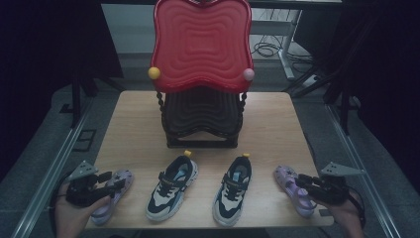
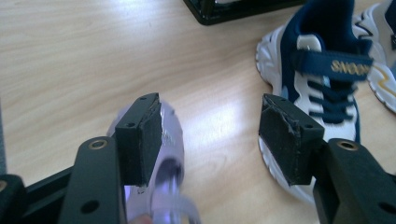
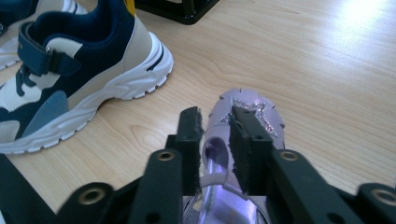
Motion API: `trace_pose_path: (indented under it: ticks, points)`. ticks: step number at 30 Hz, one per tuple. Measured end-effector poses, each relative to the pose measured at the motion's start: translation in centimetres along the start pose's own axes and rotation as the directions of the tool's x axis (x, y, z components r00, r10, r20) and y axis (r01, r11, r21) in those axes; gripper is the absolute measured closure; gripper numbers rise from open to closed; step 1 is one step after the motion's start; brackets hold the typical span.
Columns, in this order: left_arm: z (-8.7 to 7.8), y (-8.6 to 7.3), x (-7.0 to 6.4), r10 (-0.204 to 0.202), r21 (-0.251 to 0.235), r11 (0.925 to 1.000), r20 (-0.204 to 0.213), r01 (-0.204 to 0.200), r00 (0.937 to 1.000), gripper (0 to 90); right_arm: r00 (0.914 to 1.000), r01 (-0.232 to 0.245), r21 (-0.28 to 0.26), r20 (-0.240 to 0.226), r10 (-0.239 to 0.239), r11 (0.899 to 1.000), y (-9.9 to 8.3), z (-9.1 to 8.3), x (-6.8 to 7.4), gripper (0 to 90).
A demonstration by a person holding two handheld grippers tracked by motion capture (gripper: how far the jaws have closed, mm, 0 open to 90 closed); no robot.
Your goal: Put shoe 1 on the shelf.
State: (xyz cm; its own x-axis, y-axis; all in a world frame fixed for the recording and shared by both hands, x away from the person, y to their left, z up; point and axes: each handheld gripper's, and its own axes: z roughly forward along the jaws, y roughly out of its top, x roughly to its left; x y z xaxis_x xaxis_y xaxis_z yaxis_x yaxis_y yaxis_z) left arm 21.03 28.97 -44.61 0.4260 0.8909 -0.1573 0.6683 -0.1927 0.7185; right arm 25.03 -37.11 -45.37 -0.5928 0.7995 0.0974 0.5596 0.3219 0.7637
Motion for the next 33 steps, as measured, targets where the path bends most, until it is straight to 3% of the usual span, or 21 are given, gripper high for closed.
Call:
trace_pose_path:
  ticks: [9, 15, 20, 30, 33]
  points:
    - [-2.0, -2.1, 0.1, -0.014, 0.013, 0.9998, -0.019, 0.014, 0.9997, 39.3, 1.0000, -0.004, 0.007, 0.007, 0.004, 1.000, -1.2, -1.1, 0.5, 67.2]
    - [-1.6, -2.9, 0.0, -0.030, 0.028, 0.9992, -0.017, 0.030, 0.9994, 38.7, 1.0000, -0.002, 0.011, 0.000, 0.002, 1.000, -1.2, -1.0, 0.8, 66.9]
    - [-1.2, -2.8, -0.2, -0.020, 0.048, 0.9986, -0.028, 0.021, 0.9994, 38.4, 0.9999, 0.002, 0.016, -0.010, -0.002, 1.000, -1.3, -0.7, 0.8, 66.5]
    - [-0.8, -3.4, -0.2, -0.029, 0.059, 0.9978, -0.035, 0.031, 0.9990, 40.5, 0.9998, -0.020, 0.021, -0.002, 0.020, 1.000, -1.8, -0.8, 0.5, 66.2]
    - [-0.8, -3.6, -0.4, -0.027, 0.073, 0.9969, -0.064, 0.031, 0.9976, 41.2, 0.9998, -0.020, 0.020, 0.000, 0.020, 1.000, -1.9, -0.9, 0.6, 66.0]
